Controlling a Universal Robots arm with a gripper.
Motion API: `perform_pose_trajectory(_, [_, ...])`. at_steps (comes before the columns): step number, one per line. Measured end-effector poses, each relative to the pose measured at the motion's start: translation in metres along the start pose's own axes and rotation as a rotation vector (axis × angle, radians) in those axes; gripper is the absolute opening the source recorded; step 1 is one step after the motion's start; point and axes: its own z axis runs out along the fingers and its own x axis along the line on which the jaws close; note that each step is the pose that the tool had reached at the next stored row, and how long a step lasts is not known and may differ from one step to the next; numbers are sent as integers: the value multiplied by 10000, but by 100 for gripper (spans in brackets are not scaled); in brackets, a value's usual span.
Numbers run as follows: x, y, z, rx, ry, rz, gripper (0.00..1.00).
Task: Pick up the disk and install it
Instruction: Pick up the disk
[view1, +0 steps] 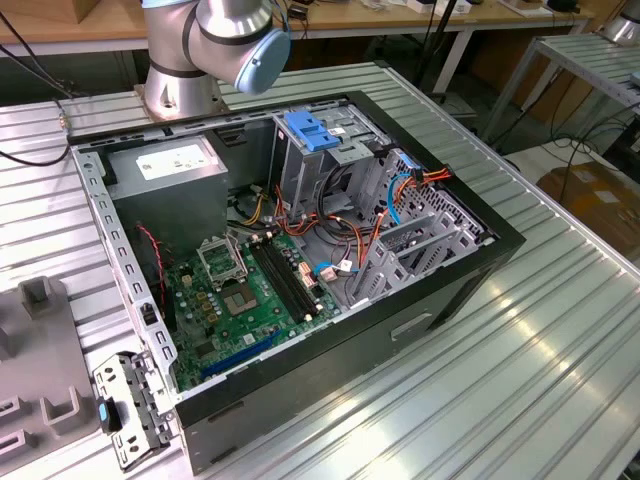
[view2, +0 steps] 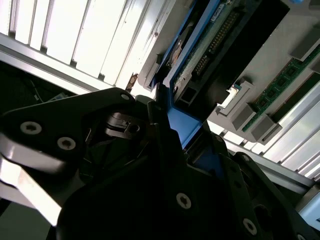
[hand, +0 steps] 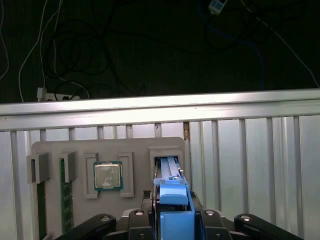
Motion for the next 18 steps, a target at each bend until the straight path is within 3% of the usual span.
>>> perform_pose_trajectory(18, [-1,0,-51,-2,1,0,37])
